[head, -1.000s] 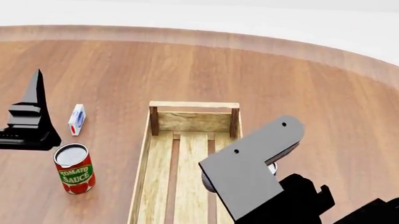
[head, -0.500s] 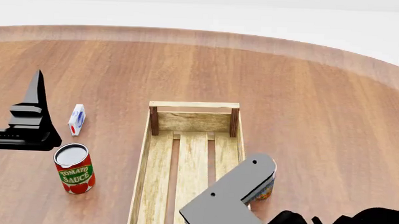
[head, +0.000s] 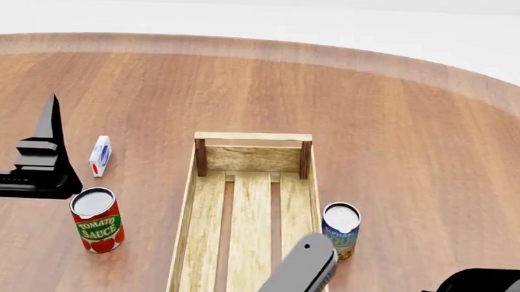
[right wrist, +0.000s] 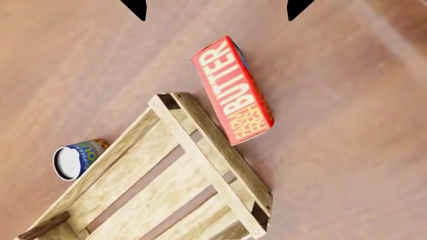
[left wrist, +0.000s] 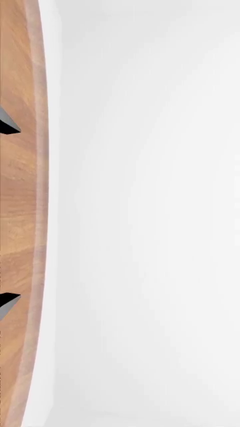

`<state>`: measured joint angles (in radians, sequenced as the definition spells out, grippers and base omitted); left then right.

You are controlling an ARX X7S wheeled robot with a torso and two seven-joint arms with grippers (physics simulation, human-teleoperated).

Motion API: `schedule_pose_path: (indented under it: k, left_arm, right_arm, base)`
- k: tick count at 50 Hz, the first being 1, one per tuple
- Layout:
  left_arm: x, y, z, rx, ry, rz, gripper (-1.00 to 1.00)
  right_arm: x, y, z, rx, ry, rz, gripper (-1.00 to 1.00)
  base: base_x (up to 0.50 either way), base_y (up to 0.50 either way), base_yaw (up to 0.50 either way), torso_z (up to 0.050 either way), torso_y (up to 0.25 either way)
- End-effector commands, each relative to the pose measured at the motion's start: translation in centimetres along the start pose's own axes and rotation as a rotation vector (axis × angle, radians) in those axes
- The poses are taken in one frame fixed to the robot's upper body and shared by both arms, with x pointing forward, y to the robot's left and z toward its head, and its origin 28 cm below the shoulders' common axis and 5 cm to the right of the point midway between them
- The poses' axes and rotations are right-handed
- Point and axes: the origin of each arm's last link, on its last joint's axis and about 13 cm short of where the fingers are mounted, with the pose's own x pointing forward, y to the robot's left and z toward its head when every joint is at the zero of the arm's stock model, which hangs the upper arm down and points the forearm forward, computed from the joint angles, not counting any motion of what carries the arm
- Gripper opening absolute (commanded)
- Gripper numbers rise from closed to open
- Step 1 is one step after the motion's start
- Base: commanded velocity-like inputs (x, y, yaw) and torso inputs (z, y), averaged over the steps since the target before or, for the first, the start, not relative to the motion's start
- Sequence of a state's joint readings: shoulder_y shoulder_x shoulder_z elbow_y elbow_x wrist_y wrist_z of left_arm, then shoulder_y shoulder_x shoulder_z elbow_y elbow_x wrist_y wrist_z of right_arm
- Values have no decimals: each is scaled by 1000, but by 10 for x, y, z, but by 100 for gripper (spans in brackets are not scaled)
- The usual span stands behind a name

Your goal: Pick up the butter and put it in the tray.

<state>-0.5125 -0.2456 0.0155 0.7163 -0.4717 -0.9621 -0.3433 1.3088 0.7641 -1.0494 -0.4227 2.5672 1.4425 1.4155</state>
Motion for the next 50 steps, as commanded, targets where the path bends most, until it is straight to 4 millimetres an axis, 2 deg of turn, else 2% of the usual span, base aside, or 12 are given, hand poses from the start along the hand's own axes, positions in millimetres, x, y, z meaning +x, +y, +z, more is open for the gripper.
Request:
schedule_pose_path:
  k: [1, 4, 9, 19, 25, 50]
  left_arm:
    - [1, 0, -1, -1, 4, 1, 100]
    - [0, 0, -2, 0, 4, 1, 100]
    - [1, 0, -3, 0, 8, 3, 100]
    - [2, 1, -4, -4, 11, 3, 100]
    - [2, 1, -5, -4, 12, 3, 100]
    - [1, -1, -8, 2, 20, -4, 100]
  right_arm:
    - [-1, -3, -3, -59, 76, 8, 100]
    - [0, -4, -3, -51, 95, -7, 100]
    - [0, -7, -4, -156, 80, -27, 100]
    - [0, -13, -4, -112, 136, -50, 100]
    - [-1, -15, -1, -145, 151, -56, 100]
    - [24, -23, 2, -182, 86, -2, 100]
  base:
    - [0, 0, 0, 0, 0]
    - [0, 0, 0, 0, 0]
    - [0, 0, 0, 0, 0]
    - [0, 0, 0, 0, 0]
    - [0, 0, 0, 0, 0]
    - [0, 0, 0, 0, 0]
